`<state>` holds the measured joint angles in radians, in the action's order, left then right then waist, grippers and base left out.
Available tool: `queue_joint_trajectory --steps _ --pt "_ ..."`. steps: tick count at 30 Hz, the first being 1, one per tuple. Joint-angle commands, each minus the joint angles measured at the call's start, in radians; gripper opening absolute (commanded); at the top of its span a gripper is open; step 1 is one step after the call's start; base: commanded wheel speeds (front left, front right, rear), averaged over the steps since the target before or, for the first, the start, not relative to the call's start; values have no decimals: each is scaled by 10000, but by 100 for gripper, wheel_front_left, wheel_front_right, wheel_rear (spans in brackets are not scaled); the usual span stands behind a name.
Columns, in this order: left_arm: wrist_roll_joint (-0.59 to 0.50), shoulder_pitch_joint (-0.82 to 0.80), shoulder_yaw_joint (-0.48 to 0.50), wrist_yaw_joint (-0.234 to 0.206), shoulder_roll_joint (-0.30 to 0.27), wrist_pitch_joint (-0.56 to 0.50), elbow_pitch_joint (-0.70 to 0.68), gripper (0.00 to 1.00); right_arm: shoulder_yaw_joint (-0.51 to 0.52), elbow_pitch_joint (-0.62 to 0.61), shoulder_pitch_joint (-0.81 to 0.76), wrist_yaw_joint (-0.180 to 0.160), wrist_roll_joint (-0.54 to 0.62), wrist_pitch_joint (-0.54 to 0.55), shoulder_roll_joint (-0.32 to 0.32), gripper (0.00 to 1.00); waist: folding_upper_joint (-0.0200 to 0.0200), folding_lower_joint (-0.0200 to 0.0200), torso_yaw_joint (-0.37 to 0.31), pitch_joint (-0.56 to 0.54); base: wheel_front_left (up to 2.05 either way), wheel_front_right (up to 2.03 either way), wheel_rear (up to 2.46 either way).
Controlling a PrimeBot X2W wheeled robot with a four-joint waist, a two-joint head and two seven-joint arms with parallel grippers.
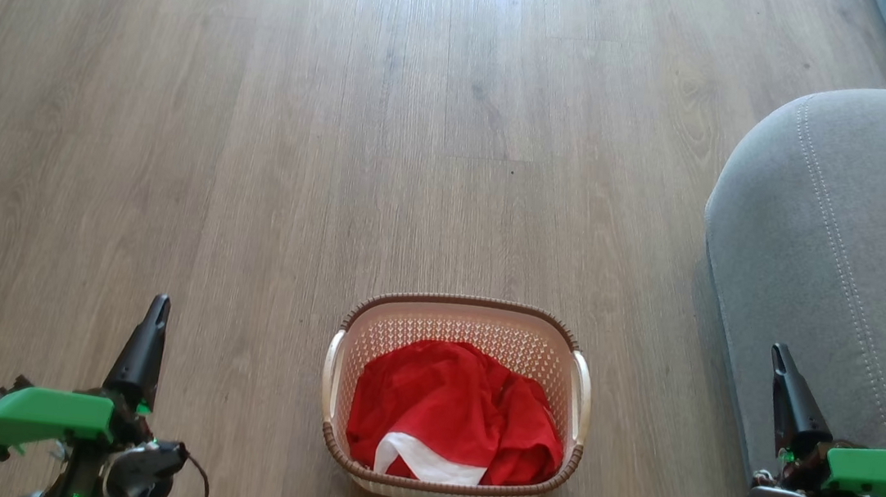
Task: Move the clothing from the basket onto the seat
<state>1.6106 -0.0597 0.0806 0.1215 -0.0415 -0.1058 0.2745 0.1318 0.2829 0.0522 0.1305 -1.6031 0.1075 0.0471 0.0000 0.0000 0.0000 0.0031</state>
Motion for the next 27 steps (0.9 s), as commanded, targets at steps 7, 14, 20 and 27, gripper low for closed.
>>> queue_joint_trajectory --steps 7,14,20,27 --pt "-17 -483 329 92 -87 -72 -296 0 -184 -382 557 2 -58 55 31 0 0 0 0 0 0 0 0" --pt "-17 -483 328 92 -87 -72 -296 0 -184 -382 557 2 -58 55 31 0 0 0 0 0 0 0 0" --pt "0 -2 2 0 0 4 0 100 -1 -2 4 0 1 0 0 100 0 0 0 0 0 0 0" --pt "-28 168 -13 -14 57 86 502 100 -109 512 -113 2 42 -26 -9 100 0 0 -2 13 0 0 0"
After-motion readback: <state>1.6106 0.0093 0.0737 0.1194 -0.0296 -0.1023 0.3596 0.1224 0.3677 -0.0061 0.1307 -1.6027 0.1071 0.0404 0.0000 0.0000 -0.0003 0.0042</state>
